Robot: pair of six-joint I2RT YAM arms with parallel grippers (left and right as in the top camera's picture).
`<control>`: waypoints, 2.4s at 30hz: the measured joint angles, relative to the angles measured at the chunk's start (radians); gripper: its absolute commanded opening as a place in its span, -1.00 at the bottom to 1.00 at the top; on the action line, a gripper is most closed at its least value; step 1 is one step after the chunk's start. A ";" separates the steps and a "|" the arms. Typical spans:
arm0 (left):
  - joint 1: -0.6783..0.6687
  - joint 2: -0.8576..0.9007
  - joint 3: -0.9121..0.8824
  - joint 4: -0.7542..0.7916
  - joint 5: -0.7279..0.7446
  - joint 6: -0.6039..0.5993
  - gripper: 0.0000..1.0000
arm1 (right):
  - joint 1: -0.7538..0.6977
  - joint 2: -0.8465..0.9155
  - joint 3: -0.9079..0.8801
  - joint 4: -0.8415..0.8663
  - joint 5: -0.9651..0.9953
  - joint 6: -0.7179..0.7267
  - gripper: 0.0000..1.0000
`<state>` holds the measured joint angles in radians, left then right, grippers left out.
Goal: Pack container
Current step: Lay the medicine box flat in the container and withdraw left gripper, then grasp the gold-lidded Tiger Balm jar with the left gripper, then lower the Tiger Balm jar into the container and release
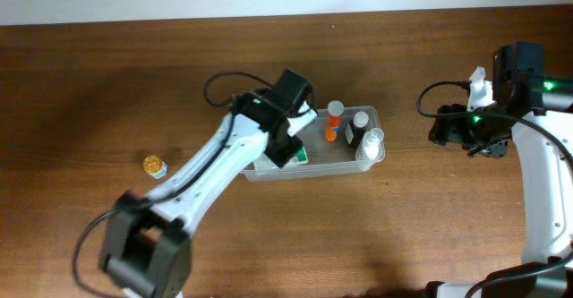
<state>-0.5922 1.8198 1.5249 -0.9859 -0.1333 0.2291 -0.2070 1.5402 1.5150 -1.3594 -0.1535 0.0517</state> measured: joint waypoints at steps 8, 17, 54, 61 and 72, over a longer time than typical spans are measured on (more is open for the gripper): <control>0.241 -0.282 0.041 -0.031 -0.101 -0.225 0.99 | 0.000 0.000 -0.001 0.000 0.000 0.001 0.51; 0.593 -0.248 -0.022 -0.048 -0.084 -0.444 0.99 | 0.000 0.000 -0.001 0.001 -0.003 0.000 0.51; 0.739 0.222 -0.095 -0.125 0.081 -0.505 -0.21 | 0.000 0.000 -0.001 0.001 -0.003 0.000 0.51; 0.731 0.215 -0.089 -0.158 0.082 -0.506 -0.24 | 0.000 0.000 -0.001 0.002 -0.003 0.000 0.51; 0.466 -0.096 0.006 -0.092 0.081 -0.459 -0.35 | 0.000 0.000 -0.001 0.002 -0.003 0.000 0.51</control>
<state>-0.1265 1.7237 1.5311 -1.0782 -0.0521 -0.2295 -0.2070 1.5402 1.5143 -1.3575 -0.1566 0.0521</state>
